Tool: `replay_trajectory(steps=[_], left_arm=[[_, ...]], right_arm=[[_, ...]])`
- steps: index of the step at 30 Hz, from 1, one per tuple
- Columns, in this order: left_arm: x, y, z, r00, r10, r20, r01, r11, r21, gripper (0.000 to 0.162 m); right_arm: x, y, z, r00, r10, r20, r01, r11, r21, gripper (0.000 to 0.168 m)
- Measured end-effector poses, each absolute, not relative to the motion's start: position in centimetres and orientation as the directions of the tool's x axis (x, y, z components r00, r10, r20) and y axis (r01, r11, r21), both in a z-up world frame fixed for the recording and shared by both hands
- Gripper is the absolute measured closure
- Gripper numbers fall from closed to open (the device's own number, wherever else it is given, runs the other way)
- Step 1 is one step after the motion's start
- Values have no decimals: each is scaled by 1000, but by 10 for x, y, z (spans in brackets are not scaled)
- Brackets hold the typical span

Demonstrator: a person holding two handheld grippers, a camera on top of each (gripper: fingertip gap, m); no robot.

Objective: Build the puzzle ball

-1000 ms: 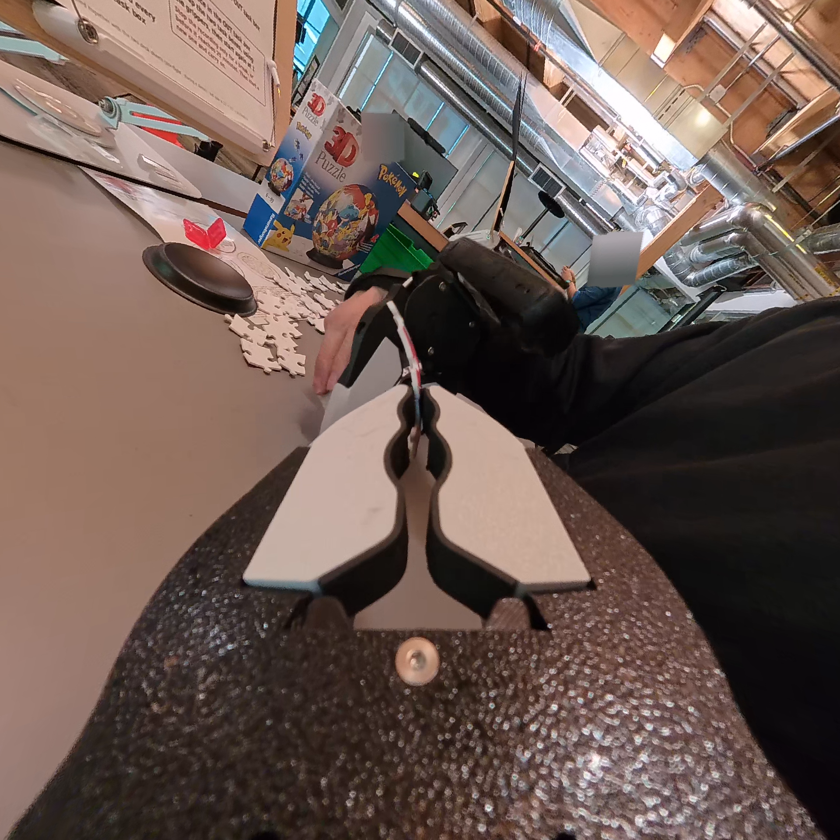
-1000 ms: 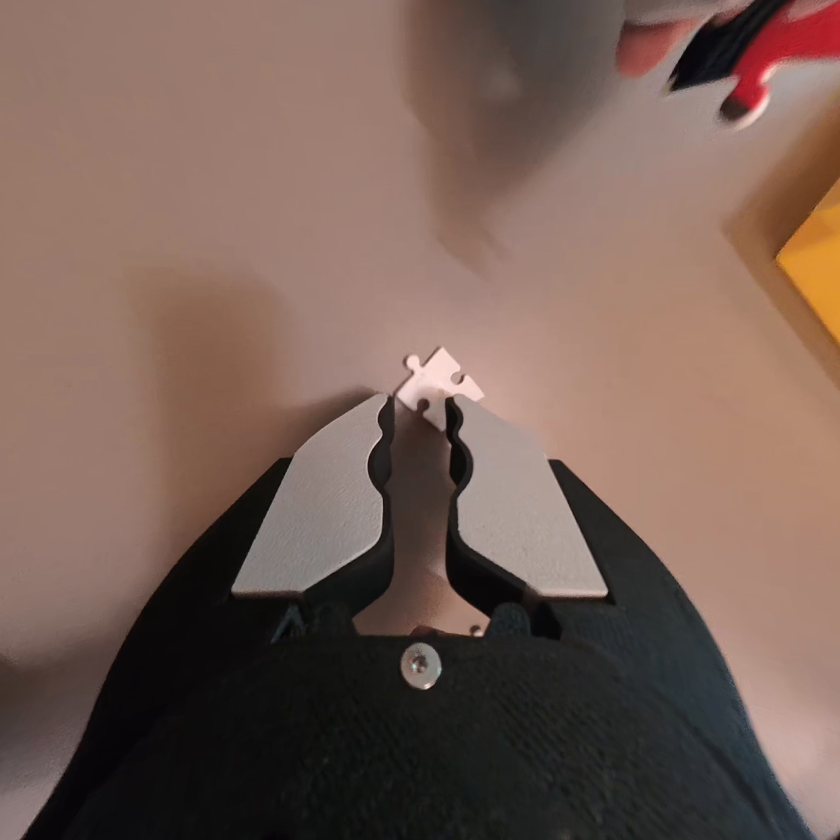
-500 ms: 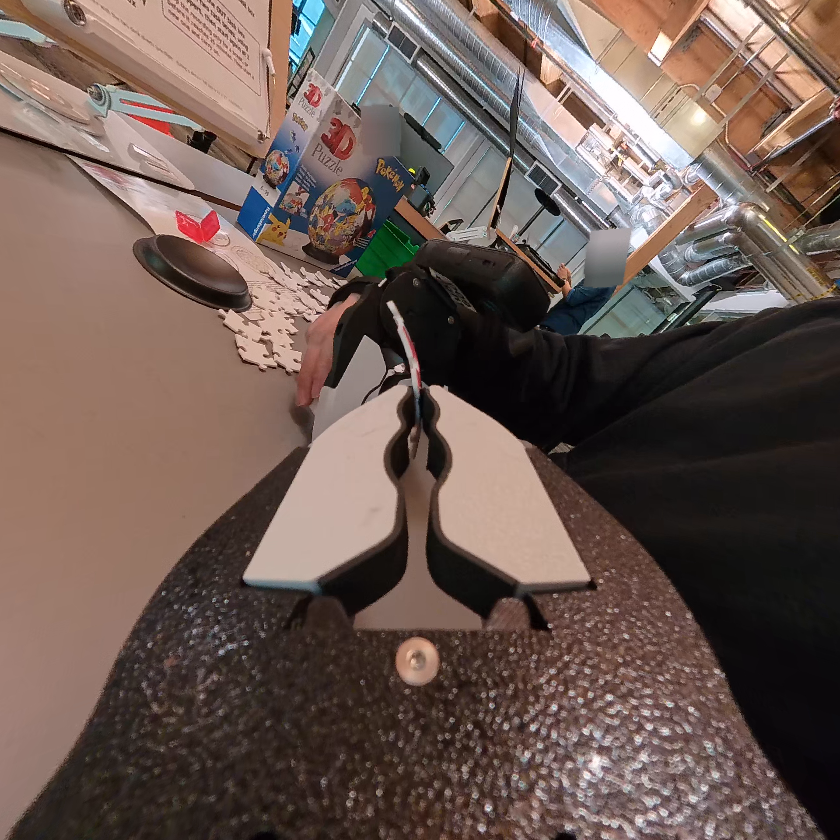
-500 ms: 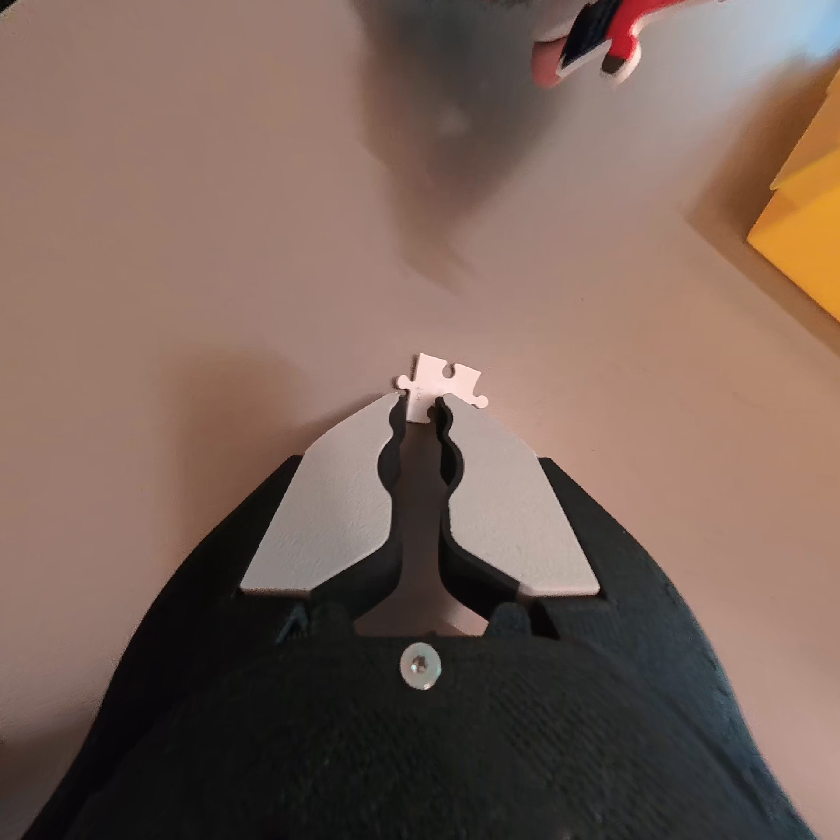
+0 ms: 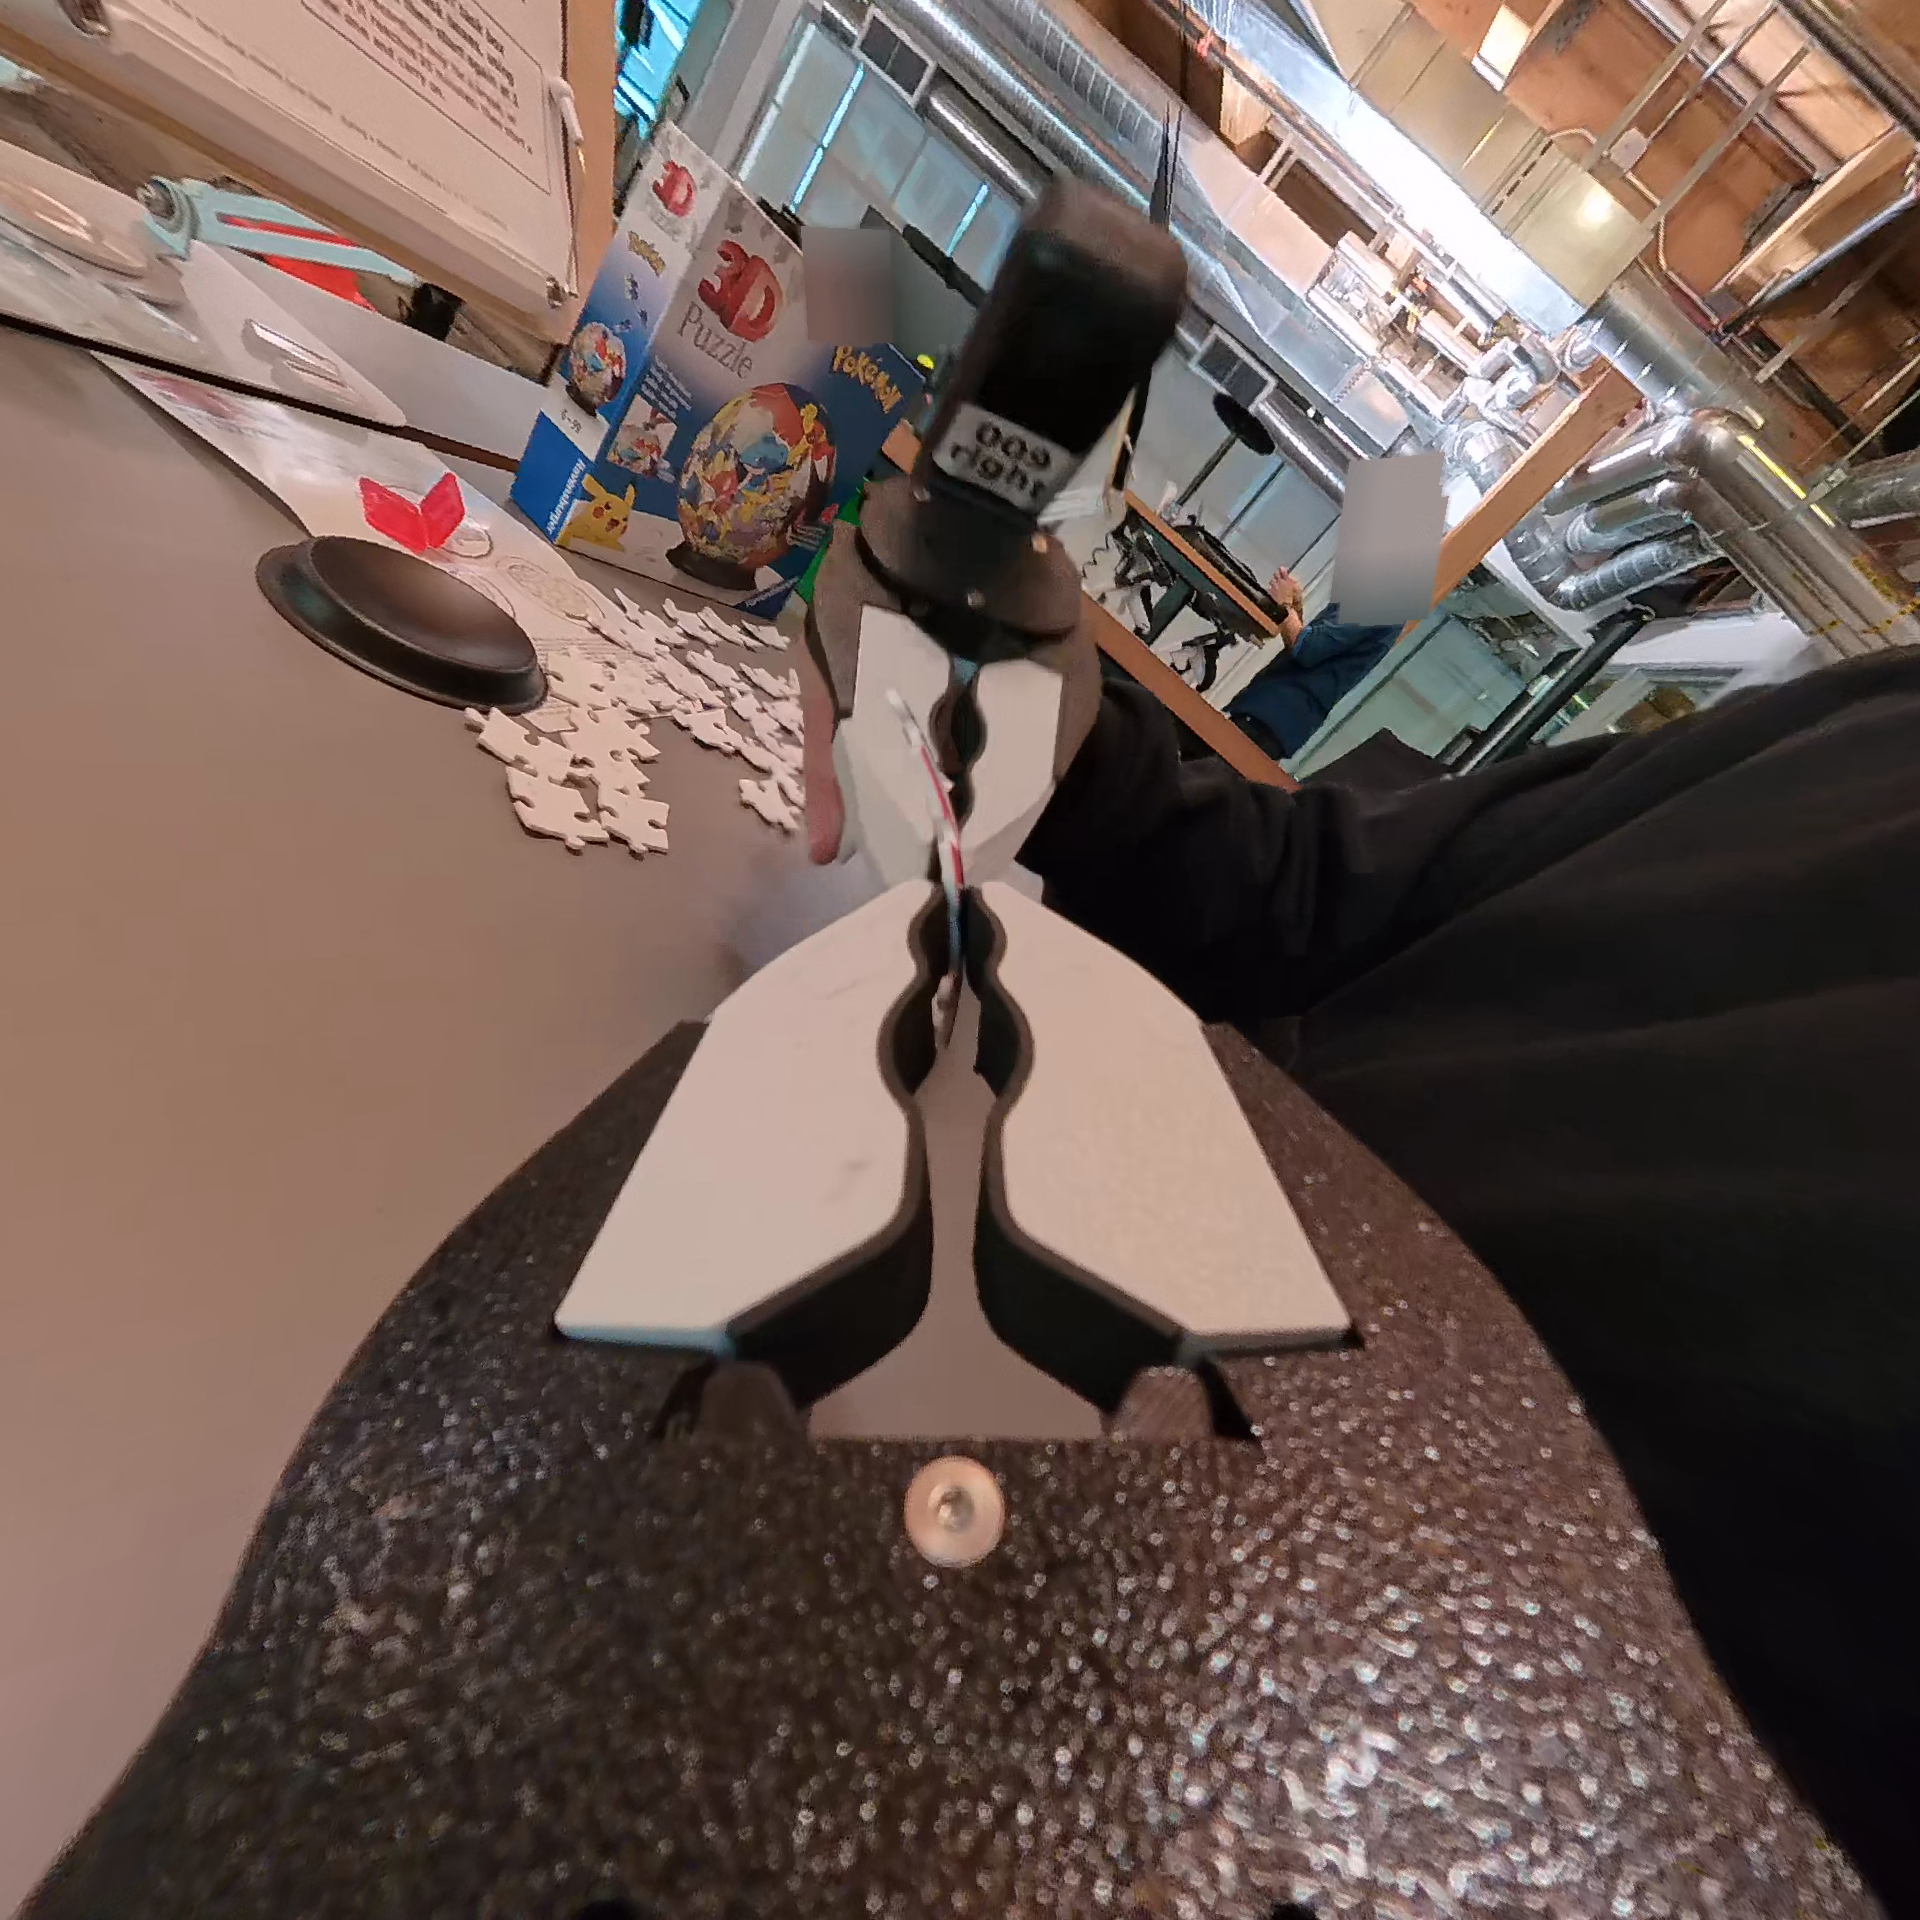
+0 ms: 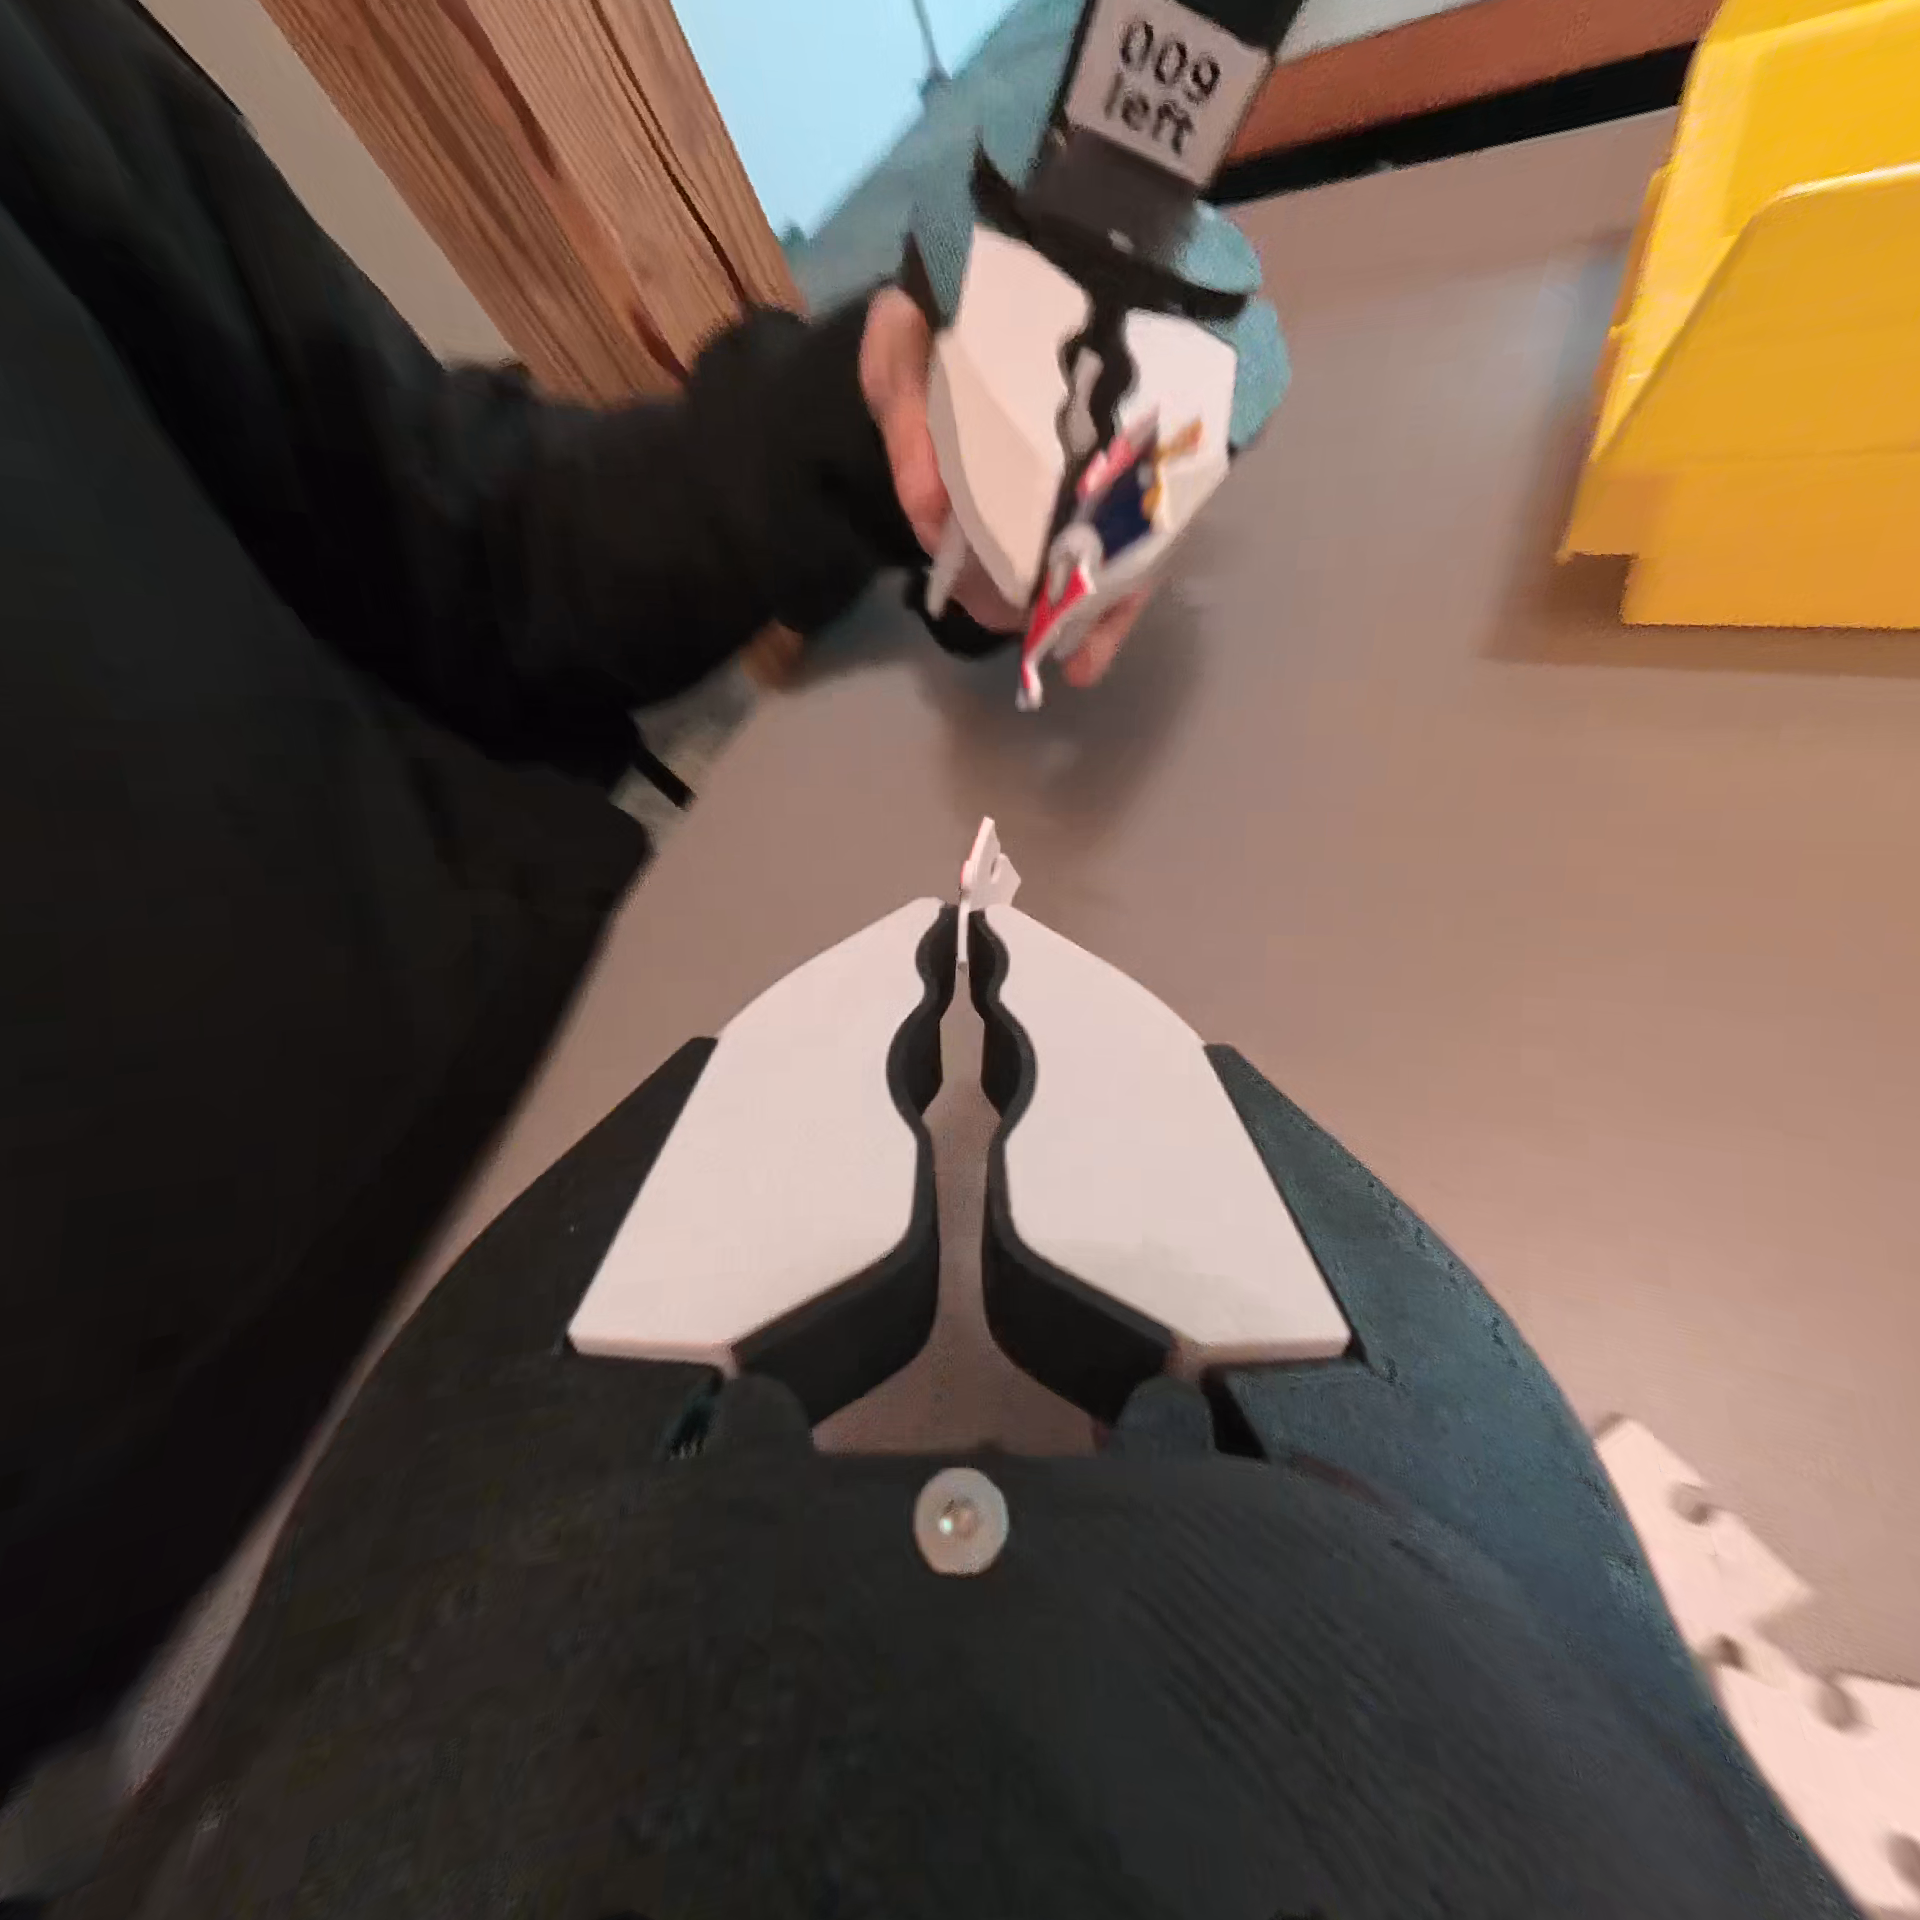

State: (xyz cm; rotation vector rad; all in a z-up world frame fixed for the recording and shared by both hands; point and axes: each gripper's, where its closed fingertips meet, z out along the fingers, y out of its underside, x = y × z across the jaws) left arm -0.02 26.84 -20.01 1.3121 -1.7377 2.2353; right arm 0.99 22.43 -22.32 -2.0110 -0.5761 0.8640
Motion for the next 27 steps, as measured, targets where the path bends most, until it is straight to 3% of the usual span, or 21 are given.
replay_trajectory(steps=[1, 7, 14, 17, 22, 27], left_arm=[[0, 265, -201, -650, -447, 615, -494, -366, -789, 160], [-3, 244, -206, -694, -416, 588, -551, -219, -805, 160], [-5, 228, -218, -710, -388, 587, -627, -28, -778, 160], [-4, 219, -226, -703, -363, 612, -662, 18, -750, 160], [2, 209, -227, -704, -344, 621, -667, 19, -745, 160], [6, 201, -254, -564, -341, 752, -804, 20, -594, 160]], right_arm=[[10, 222, -217, 637, 655, -407, 32, -550, -834, 166], [5, 206, -208, 600, 595, -534, -10, -662, -749, 166], [9, 179, -243, 689, 487, -537, 160, -825, -543, 166], [13, 182, -243, 709, 448, -545, 120, -838, -533, 166], [24, 180, -232, 698, 465, -544, 51, -791, -610, 166], [36, 156, -249, 687, 370, -626, -33, -845, -534, 166]])
